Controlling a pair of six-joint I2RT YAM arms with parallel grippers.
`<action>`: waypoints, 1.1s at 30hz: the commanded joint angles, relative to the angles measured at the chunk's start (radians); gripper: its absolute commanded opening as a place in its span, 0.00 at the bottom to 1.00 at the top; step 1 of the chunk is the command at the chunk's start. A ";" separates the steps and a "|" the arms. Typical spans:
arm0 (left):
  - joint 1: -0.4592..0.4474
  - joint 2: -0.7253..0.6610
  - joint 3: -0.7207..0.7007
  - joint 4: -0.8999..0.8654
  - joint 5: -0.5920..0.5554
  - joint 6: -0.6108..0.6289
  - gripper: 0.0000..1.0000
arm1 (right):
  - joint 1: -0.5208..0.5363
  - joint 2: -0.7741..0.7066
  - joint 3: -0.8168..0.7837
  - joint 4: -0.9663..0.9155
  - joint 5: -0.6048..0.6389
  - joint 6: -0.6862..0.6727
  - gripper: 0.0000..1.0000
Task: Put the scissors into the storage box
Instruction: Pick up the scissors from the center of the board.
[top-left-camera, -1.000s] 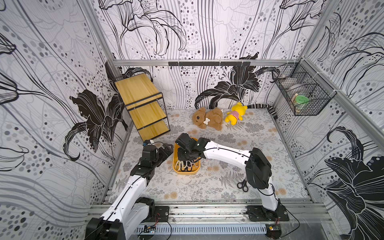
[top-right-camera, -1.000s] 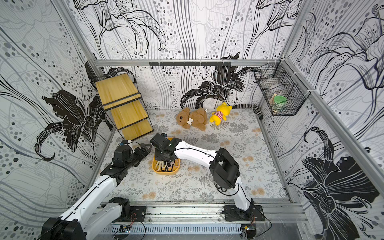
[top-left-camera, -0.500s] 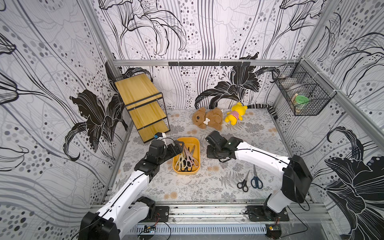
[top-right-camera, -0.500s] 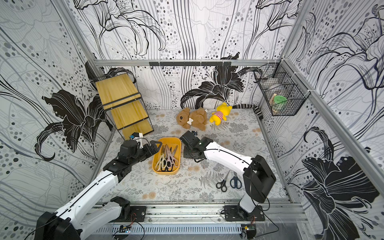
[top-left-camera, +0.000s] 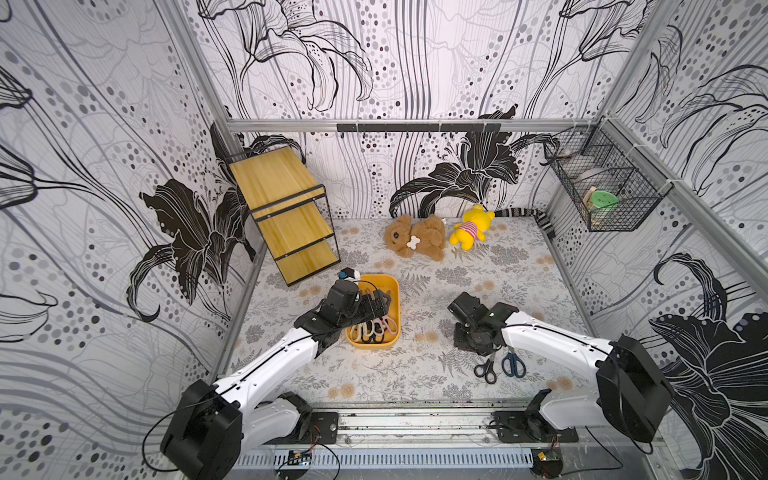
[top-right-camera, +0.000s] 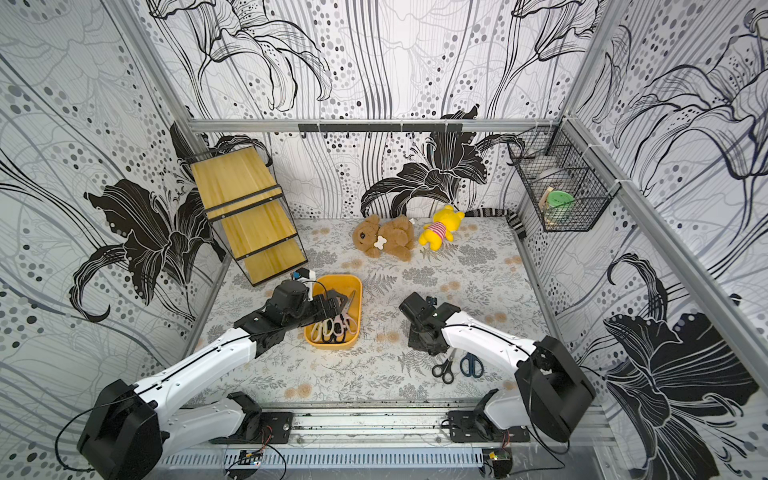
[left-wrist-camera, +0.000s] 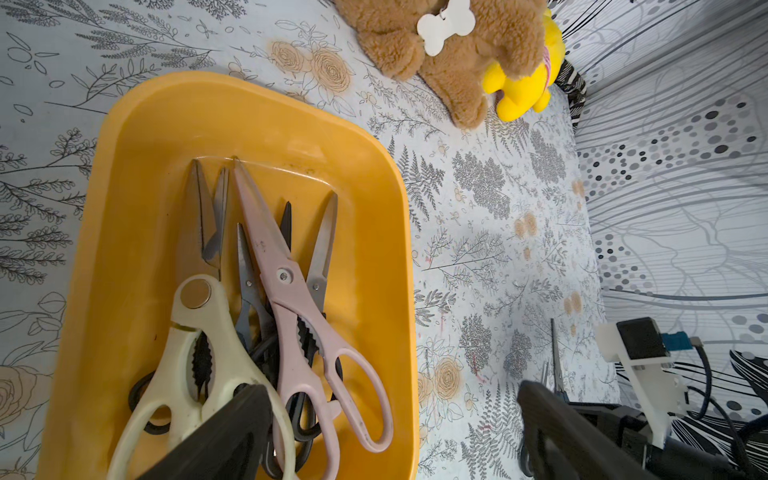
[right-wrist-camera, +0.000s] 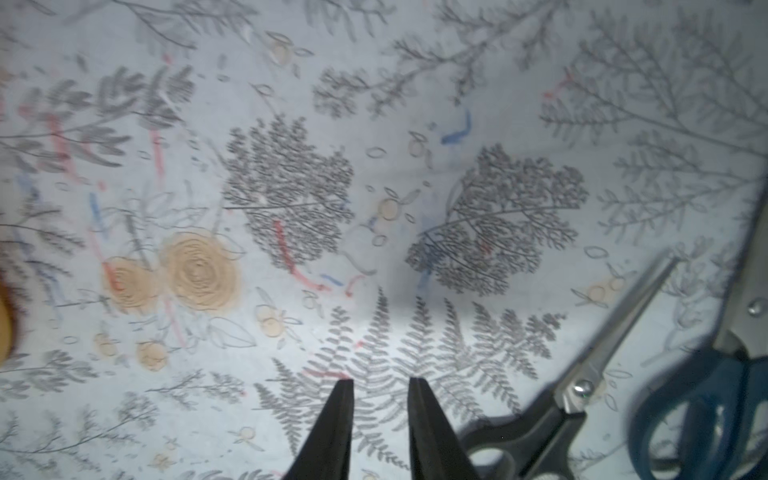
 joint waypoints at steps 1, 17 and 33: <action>-0.007 -0.001 0.014 0.012 -0.032 0.004 0.97 | -0.005 -0.039 -0.036 -0.009 -0.023 0.041 0.27; -0.006 -0.007 -0.009 -0.001 -0.077 0.012 0.97 | -0.007 -0.144 -0.146 -0.077 -0.046 0.160 0.22; -0.005 -0.022 -0.036 -0.006 -0.091 0.022 0.97 | -0.006 -0.145 -0.190 -0.068 -0.068 0.211 0.26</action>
